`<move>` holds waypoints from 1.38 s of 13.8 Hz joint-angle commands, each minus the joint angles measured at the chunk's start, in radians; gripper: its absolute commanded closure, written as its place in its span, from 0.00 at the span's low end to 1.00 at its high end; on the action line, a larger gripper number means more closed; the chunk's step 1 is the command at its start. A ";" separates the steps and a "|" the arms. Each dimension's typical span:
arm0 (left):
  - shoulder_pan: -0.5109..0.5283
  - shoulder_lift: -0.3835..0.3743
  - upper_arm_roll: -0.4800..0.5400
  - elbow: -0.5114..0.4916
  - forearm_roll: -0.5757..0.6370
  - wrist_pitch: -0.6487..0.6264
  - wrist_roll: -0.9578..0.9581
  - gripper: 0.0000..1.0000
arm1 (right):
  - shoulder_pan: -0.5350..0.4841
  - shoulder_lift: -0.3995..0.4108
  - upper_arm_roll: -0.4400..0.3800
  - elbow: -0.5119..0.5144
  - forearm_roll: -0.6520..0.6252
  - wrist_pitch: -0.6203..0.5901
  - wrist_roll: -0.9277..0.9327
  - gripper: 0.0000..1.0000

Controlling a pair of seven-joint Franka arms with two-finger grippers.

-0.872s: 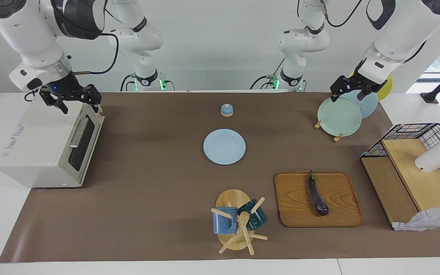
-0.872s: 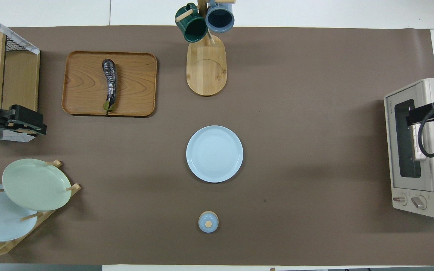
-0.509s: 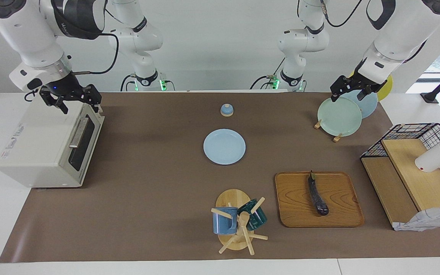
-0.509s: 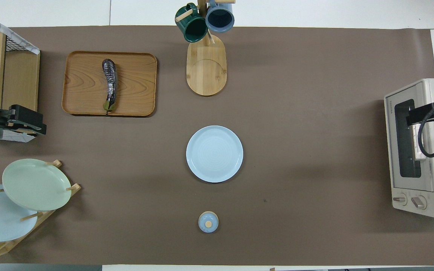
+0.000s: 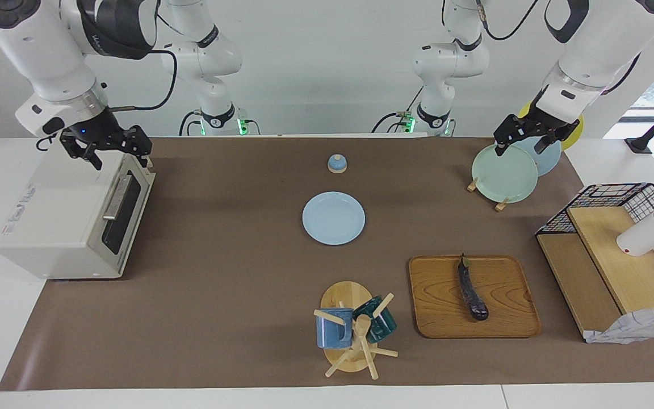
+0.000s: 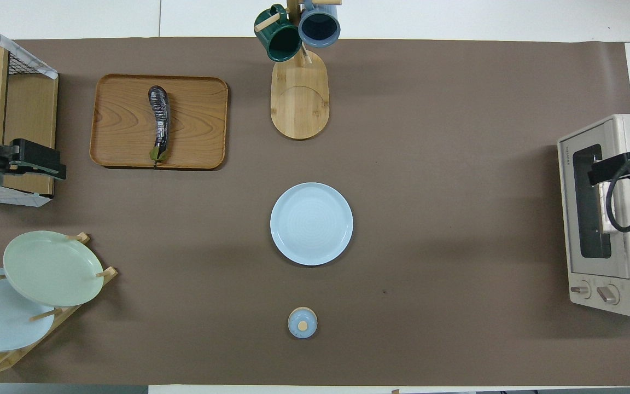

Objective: Put eggplant into oven

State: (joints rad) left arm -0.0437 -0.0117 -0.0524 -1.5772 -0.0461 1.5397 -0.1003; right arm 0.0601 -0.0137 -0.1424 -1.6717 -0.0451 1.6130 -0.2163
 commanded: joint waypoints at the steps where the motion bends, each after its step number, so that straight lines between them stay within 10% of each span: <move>1: 0.001 0.012 0.002 -0.004 0.002 0.043 0.004 0.00 | -0.006 -0.026 0.009 -0.037 -0.001 0.007 -0.042 1.00; 19: -0.005 0.631 -0.012 0.302 0.002 0.313 0.119 0.00 | -0.063 0.021 -0.002 -0.258 -0.082 0.237 0.170 1.00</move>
State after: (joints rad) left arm -0.0441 0.5794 -0.0611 -1.3281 -0.0464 1.8217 0.0001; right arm 0.0132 0.0385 -0.1544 -1.8660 -0.0997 1.8112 -0.0426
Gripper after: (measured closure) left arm 0.000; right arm 0.991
